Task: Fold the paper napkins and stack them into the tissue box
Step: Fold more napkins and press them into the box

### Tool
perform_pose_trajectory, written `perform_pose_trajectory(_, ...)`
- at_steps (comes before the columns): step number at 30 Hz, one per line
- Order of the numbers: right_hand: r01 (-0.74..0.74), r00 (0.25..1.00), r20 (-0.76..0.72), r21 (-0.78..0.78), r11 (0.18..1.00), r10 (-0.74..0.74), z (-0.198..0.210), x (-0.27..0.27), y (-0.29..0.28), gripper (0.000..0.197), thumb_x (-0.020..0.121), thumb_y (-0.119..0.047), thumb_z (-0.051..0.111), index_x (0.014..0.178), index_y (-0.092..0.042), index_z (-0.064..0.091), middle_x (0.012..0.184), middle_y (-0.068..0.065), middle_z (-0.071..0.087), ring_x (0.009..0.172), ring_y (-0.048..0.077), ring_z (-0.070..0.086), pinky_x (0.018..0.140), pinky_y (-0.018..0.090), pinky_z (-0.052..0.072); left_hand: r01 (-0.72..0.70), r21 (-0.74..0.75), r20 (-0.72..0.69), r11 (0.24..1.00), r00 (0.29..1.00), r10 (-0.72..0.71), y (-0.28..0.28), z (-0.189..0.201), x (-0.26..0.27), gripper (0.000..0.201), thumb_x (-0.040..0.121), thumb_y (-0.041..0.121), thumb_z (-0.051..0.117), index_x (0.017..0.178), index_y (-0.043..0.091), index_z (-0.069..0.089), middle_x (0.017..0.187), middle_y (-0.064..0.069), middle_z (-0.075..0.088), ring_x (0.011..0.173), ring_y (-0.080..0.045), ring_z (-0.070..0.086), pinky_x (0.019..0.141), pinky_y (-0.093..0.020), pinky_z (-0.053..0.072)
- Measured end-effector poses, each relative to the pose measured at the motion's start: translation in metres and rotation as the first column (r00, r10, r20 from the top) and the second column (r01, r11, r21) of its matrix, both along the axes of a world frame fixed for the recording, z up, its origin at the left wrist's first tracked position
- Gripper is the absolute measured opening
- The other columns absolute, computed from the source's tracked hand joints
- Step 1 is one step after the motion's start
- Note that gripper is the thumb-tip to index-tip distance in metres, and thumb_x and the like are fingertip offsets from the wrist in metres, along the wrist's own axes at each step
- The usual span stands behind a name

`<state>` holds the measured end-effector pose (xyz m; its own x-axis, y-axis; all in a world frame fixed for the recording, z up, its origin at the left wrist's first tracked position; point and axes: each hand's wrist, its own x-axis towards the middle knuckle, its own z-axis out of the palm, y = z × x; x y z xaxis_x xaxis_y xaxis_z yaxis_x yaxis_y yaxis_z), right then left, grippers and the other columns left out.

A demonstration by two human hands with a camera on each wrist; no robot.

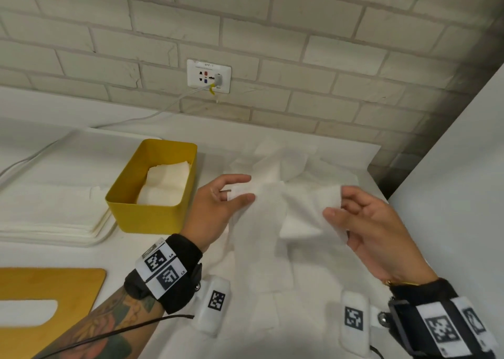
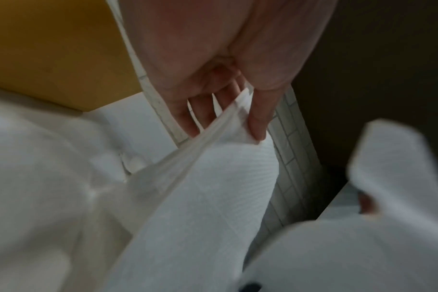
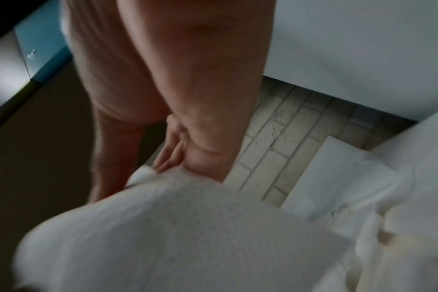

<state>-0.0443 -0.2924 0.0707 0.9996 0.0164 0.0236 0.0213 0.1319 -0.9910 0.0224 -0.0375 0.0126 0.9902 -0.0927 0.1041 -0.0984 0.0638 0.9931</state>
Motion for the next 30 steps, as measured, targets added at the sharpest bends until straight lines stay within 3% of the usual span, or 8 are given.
perform_pose_trajectory(2,-0.169,0.985,-0.015,0.020,0.985,0.170,0.002,-0.011,0.005,0.057,0.046,-0.029,0.101,0.094,-0.010,0.079,0.100,0.019,0.076,0.086,0.025,0.075,0.069,0.029,0.061,0.007,-0.056,0.021,0.998,1.000,-0.006,-0.002,0.010,0.001,0.026,0.087,0.013,0.078,0.111,0.021,0.075,0.086,0.012,0.077,0.081,-0.009,0.070,0.074,-0.019,0.054)
perform_pose_trajectory(4,-0.193,0.981,0.013,0.066,0.979,0.193,0.003,-0.015,0.015,0.051,0.043,-0.035,0.102,0.084,-0.012,0.080,0.089,0.013,0.076,0.081,0.023,0.074,0.069,0.029,0.061,0.038,-0.129,0.010,0.991,0.999,-0.037,-0.003,0.017,0.001,0.019,0.088,0.010,0.075,0.107,0.015,0.075,0.097,-0.002,0.079,0.088,-0.018,0.074,0.074,-0.026,0.058)
perform_pose_trajectory(10,0.203,0.978,0.023,0.129,0.971,-0.208,-0.014,0.009,0.048,0.018,0.087,-0.011,0.071,0.102,-0.002,0.071,0.105,0.013,0.075,0.099,0.024,0.072,0.086,0.038,0.055,0.139,-0.211,-0.013,0.968,0.989,-0.145,-0.013,0.025,-0.011,0.015,0.089,0.011,0.070,0.102,0.015,0.077,0.094,-0.007,0.078,0.083,-0.018,0.073,0.068,-0.026,0.059)
perform_pose_trajectory(15,0.281,0.960,-0.057,0.192,0.940,-0.275,-0.022,0.009,0.061,0.028,0.087,-0.009,0.073,0.107,0.009,0.064,0.098,0.011,0.075,0.090,0.021,0.072,0.088,0.041,0.057,0.136,-0.167,-0.018,0.977,0.990,-0.141,-0.019,0.018,-0.017,0.021,0.095,0.004,0.066,0.095,0.021,0.078,0.090,-0.005,0.077,0.079,-0.017,0.071,0.064,-0.029,0.055)
perform_pose_trajectory(19,0.348,0.937,-0.068,0.192,0.917,-0.342,-0.027,0.010,0.062,0.023,0.085,-0.005,0.075,0.103,0.005,0.066,0.097,0.011,0.075,0.089,0.023,0.072,0.085,0.038,0.058,0.132,-0.181,-0.024,0.975,0.990,-0.138,-0.020,0.017,-0.018,0.019,0.095,0.005,0.065,0.100,0.019,0.076,0.092,-0.004,0.078,0.082,-0.018,0.073,0.067,-0.030,0.058)
perform_pose_trajectory(24,0.423,0.906,-0.080,0.245,0.872,-0.417,-0.029,0.012,0.059,0.032,0.084,0.002,0.074,0.115,-0.003,0.067,0.102,0.013,0.077,0.091,0.023,0.074,0.081,0.035,0.060,0.234,-0.236,-0.069,0.943,0.964,-0.257,-0.018,0.013,-0.022,0.032,0.097,0.000,0.061,0.124,0.016,0.067,0.104,-0.014,0.077,0.092,-0.025,0.074,0.075,-0.033,0.060)
perform_pose_trajectory(28,0.434,0.900,-0.073,0.210,0.876,-0.429,-0.033,0.012,0.052,0.024,0.088,-0.003,0.071,0.112,0.000,0.071,0.109,0.013,0.076,0.104,0.027,0.073,0.094,0.039,0.057,0.215,-0.306,-0.121,0.927,0.957,-0.262,-0.016,0.007,-0.023,0.029,0.099,0.001,0.058,0.125,0.009,0.066,0.106,-0.015,0.077,0.091,-0.023,0.074,0.077,-0.030,0.060)
perform_pose_trajectory(30,0.428,0.903,-0.064,0.200,0.881,-0.424,-0.034,0.012,0.052,0.025,0.089,-0.006,0.071,0.113,0.001,0.069,0.107,0.010,0.076,0.098,0.021,0.073,0.097,0.044,0.055,0.203,-0.322,-0.138,0.925,0.956,-0.258,-0.016,0.008,-0.023,0.024,0.099,0.005,0.059,0.120,0.003,0.070,0.102,-0.015,0.076,0.087,-0.023,0.071,0.074,-0.026,0.058)
